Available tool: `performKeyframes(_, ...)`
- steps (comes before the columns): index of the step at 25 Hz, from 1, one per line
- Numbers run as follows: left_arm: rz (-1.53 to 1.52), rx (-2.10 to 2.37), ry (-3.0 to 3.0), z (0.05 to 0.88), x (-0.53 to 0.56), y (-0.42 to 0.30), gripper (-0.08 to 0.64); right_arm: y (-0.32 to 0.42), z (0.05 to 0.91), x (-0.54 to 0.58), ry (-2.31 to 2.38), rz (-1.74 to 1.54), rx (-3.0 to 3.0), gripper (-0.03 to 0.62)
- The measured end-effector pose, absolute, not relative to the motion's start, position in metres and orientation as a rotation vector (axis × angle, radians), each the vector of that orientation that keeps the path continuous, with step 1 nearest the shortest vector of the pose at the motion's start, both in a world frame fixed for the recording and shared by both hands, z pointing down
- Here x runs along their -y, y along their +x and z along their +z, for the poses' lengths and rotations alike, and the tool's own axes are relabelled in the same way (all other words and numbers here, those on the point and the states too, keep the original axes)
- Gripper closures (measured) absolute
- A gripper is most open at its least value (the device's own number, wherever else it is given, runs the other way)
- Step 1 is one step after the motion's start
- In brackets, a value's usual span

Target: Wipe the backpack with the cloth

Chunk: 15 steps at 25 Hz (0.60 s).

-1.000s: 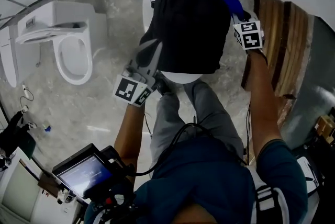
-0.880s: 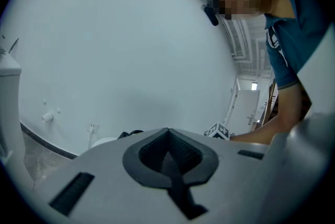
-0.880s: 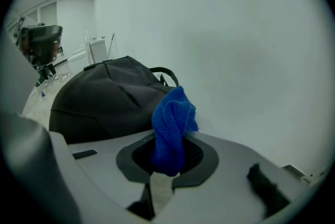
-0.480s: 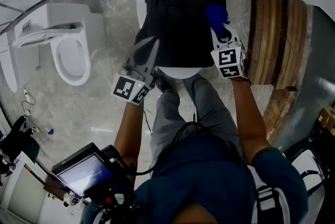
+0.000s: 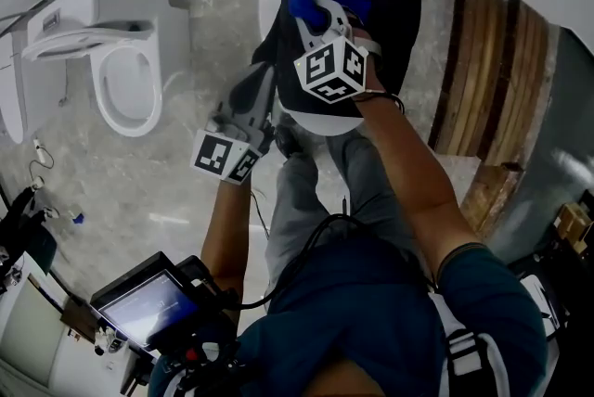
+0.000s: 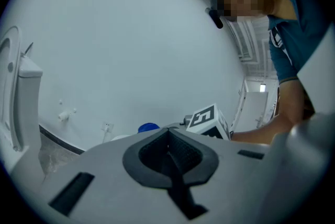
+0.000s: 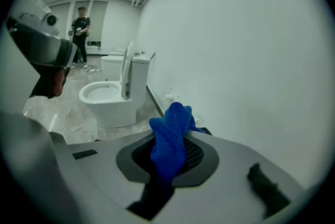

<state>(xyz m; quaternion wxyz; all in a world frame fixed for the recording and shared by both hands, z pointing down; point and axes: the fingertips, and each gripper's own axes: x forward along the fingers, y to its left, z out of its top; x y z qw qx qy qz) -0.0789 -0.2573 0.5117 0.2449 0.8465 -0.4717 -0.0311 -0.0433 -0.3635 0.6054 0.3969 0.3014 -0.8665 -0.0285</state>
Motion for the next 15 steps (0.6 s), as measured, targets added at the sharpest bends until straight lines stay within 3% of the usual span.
performKeyframes(5, -0.097, 1.329, 2.284, 0.511, 0.252, -0.095, 0.558, -0.075, 0.617, 0.296, 0.457, -0.246, 2.15, 0.546)
performKeyframes(15, -0.093, 1.347, 2.269, 0.518, 0.249, -0.106, 0.558, -0.037, 0.645, 0.161, 0.245, -0.189, 2.128, 0.546)
